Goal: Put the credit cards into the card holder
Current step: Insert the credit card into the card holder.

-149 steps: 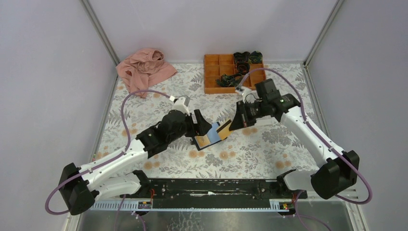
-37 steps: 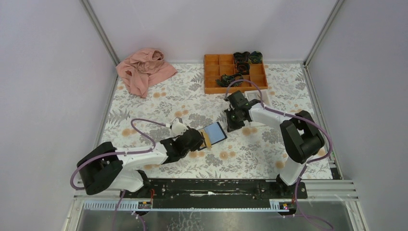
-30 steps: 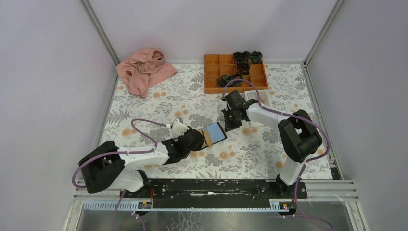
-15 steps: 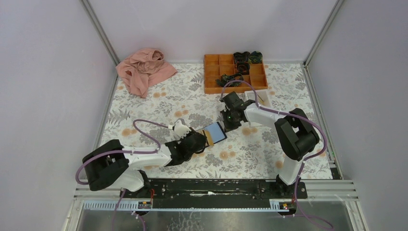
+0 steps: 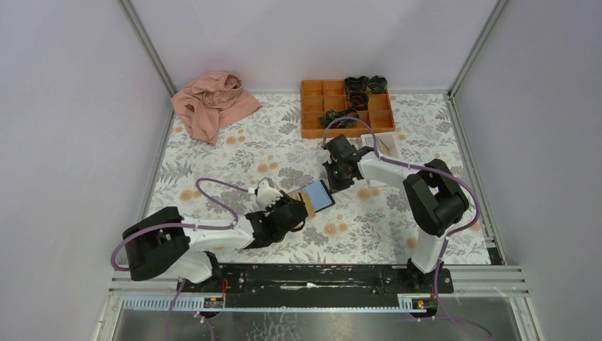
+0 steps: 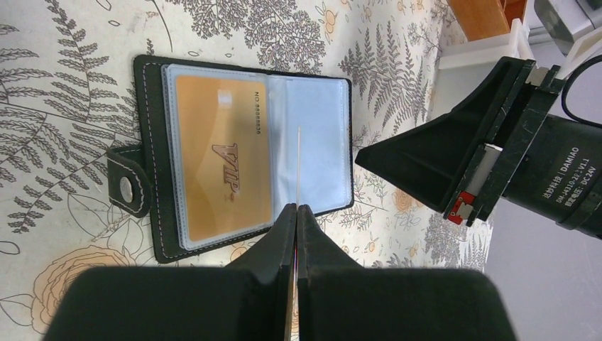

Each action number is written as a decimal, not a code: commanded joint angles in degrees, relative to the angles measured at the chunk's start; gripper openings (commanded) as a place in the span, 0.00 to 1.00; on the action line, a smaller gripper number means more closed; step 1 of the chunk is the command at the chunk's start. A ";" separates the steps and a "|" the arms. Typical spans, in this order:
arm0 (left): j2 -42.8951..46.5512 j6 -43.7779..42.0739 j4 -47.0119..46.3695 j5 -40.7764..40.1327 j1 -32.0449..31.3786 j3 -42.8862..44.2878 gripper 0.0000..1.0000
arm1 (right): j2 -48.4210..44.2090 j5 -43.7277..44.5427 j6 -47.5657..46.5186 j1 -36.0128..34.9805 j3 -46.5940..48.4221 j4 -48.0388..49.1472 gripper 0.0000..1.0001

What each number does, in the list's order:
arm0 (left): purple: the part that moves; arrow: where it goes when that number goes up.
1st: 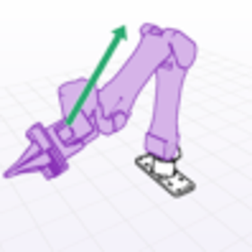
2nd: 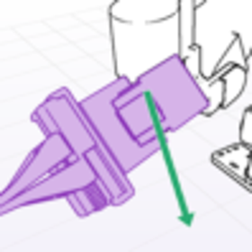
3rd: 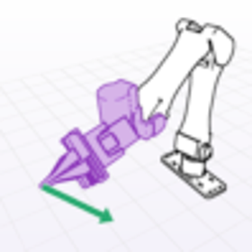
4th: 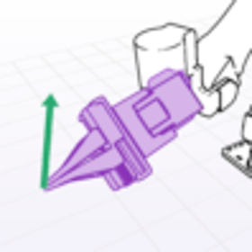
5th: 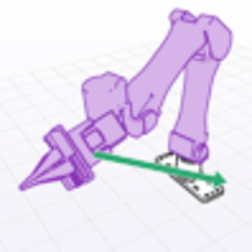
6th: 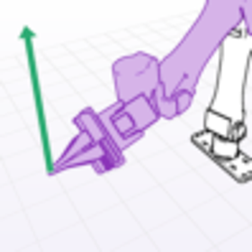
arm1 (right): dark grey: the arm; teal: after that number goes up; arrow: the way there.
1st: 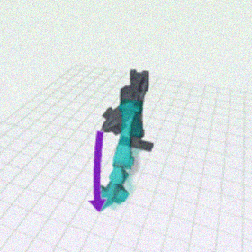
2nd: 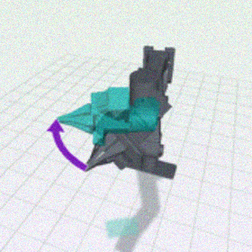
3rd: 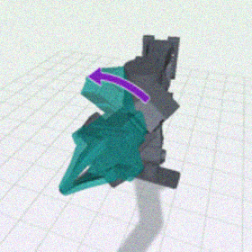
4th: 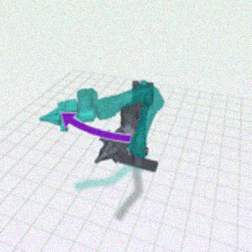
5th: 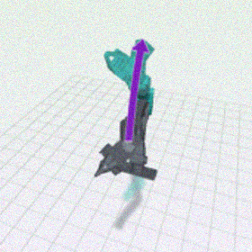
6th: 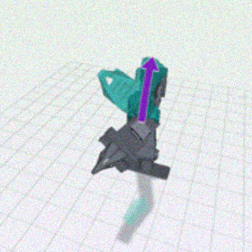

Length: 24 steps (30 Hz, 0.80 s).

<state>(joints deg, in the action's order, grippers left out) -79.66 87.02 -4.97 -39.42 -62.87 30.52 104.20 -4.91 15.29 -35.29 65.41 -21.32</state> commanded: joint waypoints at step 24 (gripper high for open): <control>-2.82 1.40 1.38 -9.75 -1.69 -0.82 0.00 | 2.84 3.51 -1.14 -2.76 2.85 0.32 0.00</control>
<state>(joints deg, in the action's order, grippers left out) -81.10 88.82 -3.05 -45.50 -64.25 29.21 106.17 -2.44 14.87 -37.04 66.26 -21.43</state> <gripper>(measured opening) 0.011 0.011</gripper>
